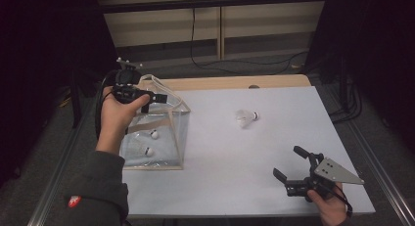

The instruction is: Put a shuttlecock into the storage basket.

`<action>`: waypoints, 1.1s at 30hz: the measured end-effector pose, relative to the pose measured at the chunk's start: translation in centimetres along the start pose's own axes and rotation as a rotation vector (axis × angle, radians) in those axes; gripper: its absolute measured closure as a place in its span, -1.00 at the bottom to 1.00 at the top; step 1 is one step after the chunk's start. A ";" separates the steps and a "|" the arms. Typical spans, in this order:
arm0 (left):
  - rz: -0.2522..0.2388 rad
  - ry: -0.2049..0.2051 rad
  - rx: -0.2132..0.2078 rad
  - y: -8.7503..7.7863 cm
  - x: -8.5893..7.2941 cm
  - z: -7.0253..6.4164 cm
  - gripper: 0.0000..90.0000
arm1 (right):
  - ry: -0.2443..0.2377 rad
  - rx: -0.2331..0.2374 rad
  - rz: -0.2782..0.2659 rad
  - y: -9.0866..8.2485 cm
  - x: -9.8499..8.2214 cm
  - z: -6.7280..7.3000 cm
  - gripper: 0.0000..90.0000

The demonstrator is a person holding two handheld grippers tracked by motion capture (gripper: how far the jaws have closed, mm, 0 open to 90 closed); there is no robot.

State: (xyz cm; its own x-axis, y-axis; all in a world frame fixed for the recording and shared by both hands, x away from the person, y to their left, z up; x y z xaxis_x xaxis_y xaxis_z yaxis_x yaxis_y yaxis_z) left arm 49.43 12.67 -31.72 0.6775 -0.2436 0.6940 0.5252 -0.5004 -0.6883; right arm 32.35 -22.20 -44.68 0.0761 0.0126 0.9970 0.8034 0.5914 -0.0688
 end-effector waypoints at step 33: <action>0.006 0.122 -0.169 1.6 0.9 -8.1 -0.61 | -0.001 -0.002 -0.001 -0.1 0.0 0.0 -0.99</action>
State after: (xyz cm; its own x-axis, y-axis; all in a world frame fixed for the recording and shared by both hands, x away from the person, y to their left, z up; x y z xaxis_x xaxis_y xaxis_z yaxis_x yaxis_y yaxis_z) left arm 46.66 4.94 -30.49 0.6073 -0.3406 0.7177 0.4205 -0.6287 -0.6542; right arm 32.31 -22.27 -44.63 0.0747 0.0125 0.9971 0.8047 0.5898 -0.0676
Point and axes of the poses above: each handheld gripper's, and its own axes: y roughly forward along the jaws, x roughly out of its top, z roughly to its left, the point moved 10 cm from there along y, roughly forward along the jaws, and after that the axes turned 3 degrees about -z, right-handed, at the moved point
